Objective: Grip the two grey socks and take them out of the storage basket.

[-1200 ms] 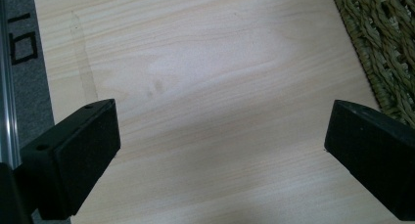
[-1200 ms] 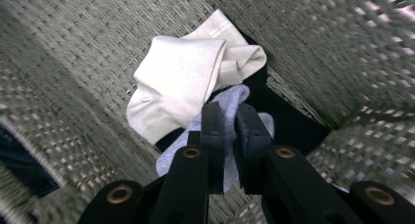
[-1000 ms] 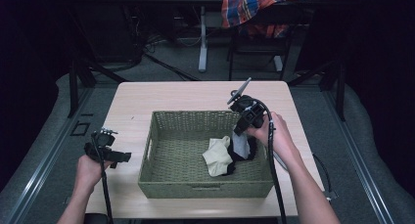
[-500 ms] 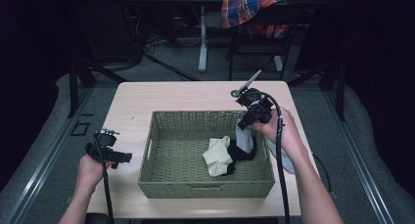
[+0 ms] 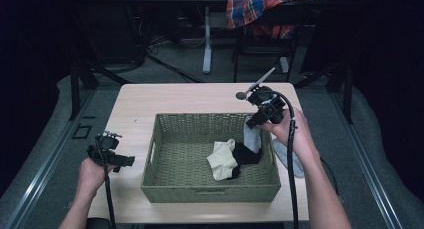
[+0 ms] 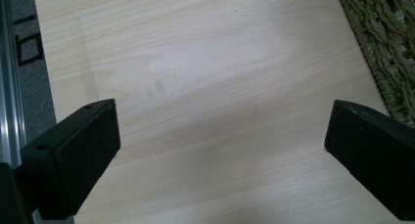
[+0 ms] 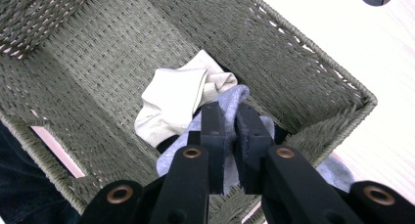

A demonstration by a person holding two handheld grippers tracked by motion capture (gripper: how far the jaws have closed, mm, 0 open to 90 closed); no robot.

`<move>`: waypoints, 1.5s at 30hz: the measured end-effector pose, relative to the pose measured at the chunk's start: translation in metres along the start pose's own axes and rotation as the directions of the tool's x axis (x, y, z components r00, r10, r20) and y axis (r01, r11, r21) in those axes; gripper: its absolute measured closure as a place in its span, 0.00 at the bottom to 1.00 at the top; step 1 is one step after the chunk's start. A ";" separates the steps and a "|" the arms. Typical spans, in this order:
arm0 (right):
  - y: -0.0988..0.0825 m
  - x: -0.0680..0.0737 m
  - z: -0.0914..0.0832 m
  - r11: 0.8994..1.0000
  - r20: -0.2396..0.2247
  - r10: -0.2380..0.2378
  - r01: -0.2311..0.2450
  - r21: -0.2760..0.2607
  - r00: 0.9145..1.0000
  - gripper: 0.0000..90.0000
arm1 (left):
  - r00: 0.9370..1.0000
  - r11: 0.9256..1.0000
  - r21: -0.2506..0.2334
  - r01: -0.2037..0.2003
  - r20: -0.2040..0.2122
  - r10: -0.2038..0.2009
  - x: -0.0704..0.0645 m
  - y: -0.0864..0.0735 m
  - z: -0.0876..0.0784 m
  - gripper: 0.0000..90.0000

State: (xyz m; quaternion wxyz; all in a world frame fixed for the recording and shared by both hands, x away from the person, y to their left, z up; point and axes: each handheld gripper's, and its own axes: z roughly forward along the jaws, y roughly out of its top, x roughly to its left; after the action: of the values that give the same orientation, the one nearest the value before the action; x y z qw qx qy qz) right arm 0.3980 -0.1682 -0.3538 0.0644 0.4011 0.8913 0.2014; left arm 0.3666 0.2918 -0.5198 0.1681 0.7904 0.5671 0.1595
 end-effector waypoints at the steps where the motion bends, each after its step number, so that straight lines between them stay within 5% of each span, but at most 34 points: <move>1: 0.000 0.000 -0.002 1.000 0.000 0.003 -0.003 -0.001 1.000 0.94 | 1.000 1.000 0.001 0.001 0.000 -0.001 0.000 0.000 0.000 0.00; 22: -0.031 -0.031 -0.041 0.994 0.039 0.087 -0.085 -0.066 0.995 0.94 | 1.000 1.000 0.007 0.011 0.000 -0.011 0.003 -0.002 0.002 0.00; 29: -0.047 -0.049 -0.049 0.987 0.074 0.147 -0.141 -0.075 0.986 0.94 | 1.000 1.000 0.001 0.014 -0.001 -0.014 0.004 -0.002 0.001 0.00; 45: -0.073 -0.085 -0.038 0.970 0.126 0.243 -0.242 -0.026 0.962 0.94 | 1.000 1.000 0.001 0.011 0.000 -0.011 0.003 -0.001 0.001 0.00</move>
State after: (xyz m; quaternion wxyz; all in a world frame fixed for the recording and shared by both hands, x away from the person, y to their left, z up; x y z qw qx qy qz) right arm 0.3942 -0.2870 -0.3535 0.0986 0.5191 0.8283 0.1862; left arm 0.3672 0.2949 -0.5213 0.1688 0.7873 0.5715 0.1581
